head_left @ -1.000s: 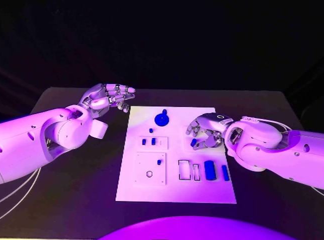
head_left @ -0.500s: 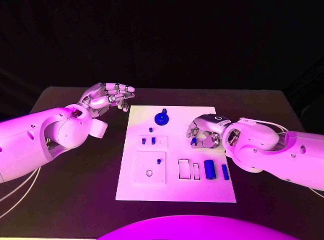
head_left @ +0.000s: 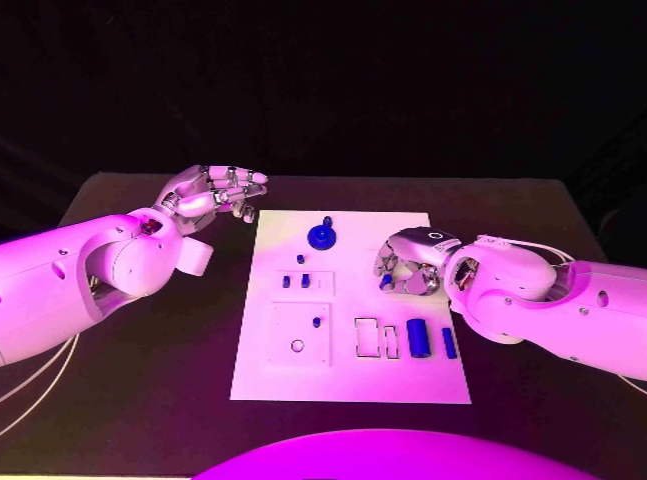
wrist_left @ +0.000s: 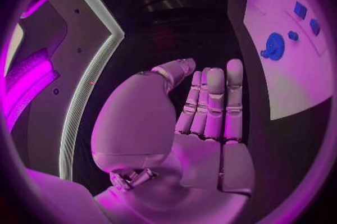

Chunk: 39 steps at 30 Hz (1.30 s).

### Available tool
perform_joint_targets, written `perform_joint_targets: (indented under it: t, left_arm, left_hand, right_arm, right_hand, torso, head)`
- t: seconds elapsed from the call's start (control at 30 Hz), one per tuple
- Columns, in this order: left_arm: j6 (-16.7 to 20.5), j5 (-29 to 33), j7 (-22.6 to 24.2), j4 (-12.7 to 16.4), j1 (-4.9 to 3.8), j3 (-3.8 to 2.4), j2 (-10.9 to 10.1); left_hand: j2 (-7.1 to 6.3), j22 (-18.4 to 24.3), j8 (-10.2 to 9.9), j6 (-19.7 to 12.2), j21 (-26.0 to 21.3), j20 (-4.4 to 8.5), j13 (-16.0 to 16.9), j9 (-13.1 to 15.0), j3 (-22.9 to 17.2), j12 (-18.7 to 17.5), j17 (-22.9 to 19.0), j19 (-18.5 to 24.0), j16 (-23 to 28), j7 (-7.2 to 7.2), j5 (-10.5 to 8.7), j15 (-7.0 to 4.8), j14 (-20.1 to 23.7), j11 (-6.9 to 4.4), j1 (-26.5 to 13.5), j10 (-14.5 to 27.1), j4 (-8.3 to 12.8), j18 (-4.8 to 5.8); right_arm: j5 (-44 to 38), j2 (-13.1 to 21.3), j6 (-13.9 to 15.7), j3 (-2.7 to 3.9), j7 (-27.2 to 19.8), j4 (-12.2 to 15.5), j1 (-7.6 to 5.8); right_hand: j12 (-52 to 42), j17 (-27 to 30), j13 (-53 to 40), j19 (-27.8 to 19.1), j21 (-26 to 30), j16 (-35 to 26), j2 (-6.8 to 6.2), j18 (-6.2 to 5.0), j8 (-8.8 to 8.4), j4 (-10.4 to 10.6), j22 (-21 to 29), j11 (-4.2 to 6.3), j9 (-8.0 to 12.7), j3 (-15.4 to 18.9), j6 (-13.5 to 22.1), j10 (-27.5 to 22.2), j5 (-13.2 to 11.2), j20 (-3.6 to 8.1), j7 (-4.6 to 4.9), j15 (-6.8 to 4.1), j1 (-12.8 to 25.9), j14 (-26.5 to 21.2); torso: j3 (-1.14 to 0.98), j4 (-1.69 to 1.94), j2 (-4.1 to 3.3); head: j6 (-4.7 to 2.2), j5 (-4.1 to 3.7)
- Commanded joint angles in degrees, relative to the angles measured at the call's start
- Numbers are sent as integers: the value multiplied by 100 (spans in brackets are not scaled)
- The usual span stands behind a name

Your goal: Assemble the parts on the task board

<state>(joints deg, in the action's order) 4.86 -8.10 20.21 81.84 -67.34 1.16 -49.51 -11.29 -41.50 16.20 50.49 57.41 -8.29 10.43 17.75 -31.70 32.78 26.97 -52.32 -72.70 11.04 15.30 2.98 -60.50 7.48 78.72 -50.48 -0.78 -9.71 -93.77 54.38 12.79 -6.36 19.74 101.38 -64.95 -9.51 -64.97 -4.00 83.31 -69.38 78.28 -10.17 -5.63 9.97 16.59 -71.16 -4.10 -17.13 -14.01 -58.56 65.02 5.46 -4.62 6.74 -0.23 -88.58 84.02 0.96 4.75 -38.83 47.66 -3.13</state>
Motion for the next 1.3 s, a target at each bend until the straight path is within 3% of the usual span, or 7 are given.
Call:
perform_joint_targets:
  t: [0.03, 0.27, 0.3, 0.37, 0.5, 0.9, 1.3]
  left_arm:
    - [-83, 32, 20, 9, -1, -3, 5]
    - [-75, 32, 14, 9, -1, -3, 3]
    - [-74, 32, 14, 8, -1, -3, 2]
    - [-72, 32, 13, 8, -1, -3, 1]
    - [-69, 32, 13, 7, -1, -3, -2]
    - [-61, 32, 18, -3, -1, -3, 11]
    - [-51, 32, 23, -26, 0, -2, 56]
  left_hand:
    - [52, 5, 20, -31, -26, -19, -7, 5, 3, 21, 9, -31, 29, -5, 38, 4, 11, -18, 6, 37, 38, -90]
    - [52, 5, 20, -31, -26, -19, -7, 5, 3, 21, 9, -31, 29, -5, 38, 4, 11, -18, 6, 37, 38, -90]
    - [58, 7, 23, -34, -27, -20, -7, 6, 2, 26, 7, -33, 28, -4, 39, 4, 12, -18, 6, 42, 38, -90]
    - [58, 7, 23, -34, -27, -20, -7, 6, 2, 26, 7, -33, 28, -4, 39, 4, 12, -18, 6, 42, 38, -90]
    - [58, 7, 23, -34, -27, -20, -7, 6, 2, 26, 7, -33, 28, -4, 39, 4, 12, -18, 6, 42, 38, -90]
    - [58, 7, 23, -34, -27, -20, -7, 6, 2, 26, 7, -33, 28, -4, 39, 4, 12, -18, 6, 42, 38, -90]
    - [72, 10, 31, -39, -28, -20, -7, 8, 0, 36, 0, -38, 29, -3, 39, 5, 13, -17, 7, 49, 37, -90]
  right_arm:
    - [-134, -4, -30, -2, 3, 20, 6]
    - [-141, 0, 56, -2, -11, 45, 10]
    - [-144, 1, 84, -2, -13, 49, 12]
    - [-159, 6, 128, -2, -10, 61, 15]
    - [-188, 14, 176, -2, 10, 82, 18]
    - [-210, 118, 335, 1, 67, 299, -8]
    - [-35, 211, 428, 19, 75, 911, -233]
  right_hand:
    - [38, 9, 10, 33, -39, 17, -51, 108, 20, -4, -7, 2, 7, -42, -50, 25, 34, -14, -9, -48, -1, 156]
    - [143, -19, -6, 66, -156, 39, -14, 132, 66, -12, -134, 23, -2, -393, -215, 200, 41, -8, 3, -63, -8, 162]
    - [144, -30, -18, 105, -280, 49, 42, 158, 103, -19, -252, 47, -19, -583, -301, 323, -186, 11, -7, -84, -59, 166]
    - [83, -79, -80, 221, -667, 80, 122, 240, 234, -92, -615, 139, -99, -899, -523, 659, -184, 71, -75, -143, -137, 182]
    - [79, -128, -145, 265, -846, 107, 143, 280, 357, -250, -790, 203, -223, -1144, -604, 886, -244, 126, -95, -199, -165, 194]
    - [115, -185, -214, 285, -962, 139, 78, 304, 471, -413, -909, 229, -385, -1356, -576, 1041, -254, 137, -89, -231, -75, 200]
    - [138, -202, -235, 291, -994, 149, 47, 311, 506, -468, -944, 230, -440, -1436, -566, 1076, -253, 138, -83, -233, -38, 202]
  torso:
    - [1, 1, 1]
    - [2, 2, 0]
    - [2, 2, 0]
    - [1, 4, 2]
    - [1, 3, 2]
    - [3, -3, 10]
    - [7, 3, 10]
  head:
    - [-2, -7]
    - [6, -18]
    - [6, -18]
    - [12, -23]
    - [14, -24]
    - [-4, -20]
    - [-22, 4]
